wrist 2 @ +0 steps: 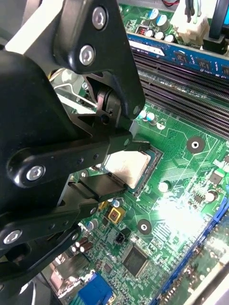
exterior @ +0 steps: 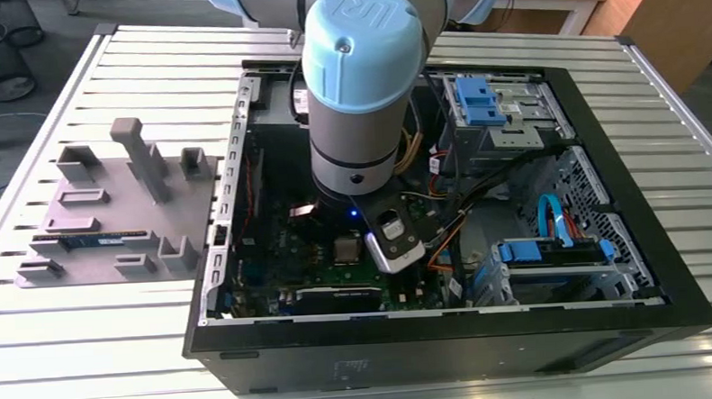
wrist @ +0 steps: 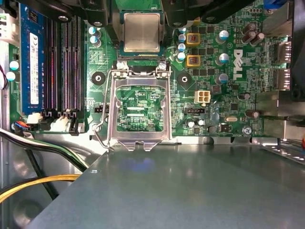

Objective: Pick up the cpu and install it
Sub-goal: 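Place the cpu into insertion slot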

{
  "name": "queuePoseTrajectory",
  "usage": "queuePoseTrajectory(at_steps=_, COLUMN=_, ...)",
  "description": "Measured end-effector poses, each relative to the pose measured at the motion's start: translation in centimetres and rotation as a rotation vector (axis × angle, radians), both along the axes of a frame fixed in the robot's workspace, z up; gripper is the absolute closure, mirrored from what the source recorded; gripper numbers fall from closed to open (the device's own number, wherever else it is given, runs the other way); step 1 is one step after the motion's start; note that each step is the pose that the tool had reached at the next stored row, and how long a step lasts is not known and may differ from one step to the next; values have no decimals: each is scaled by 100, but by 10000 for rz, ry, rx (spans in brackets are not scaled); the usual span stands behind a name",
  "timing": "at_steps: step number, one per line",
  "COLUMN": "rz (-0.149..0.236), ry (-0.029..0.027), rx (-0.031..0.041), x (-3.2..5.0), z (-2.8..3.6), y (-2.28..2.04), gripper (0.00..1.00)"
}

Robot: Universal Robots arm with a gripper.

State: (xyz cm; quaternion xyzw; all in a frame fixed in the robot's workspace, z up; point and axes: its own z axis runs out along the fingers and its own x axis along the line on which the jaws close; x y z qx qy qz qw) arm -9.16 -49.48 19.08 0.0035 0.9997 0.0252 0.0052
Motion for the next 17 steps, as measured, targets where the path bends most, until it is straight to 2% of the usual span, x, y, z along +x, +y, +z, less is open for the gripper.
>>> queuePoseTrajectory(at_steps=3, rz=98, ry=2, rx=-3, x=0, z=-5, y=0, gripper=56)
queuePoseTrajectory(at_steps=17, rz=102, ry=0, rx=0, x=0, z=-8, y=-5, gripper=56)
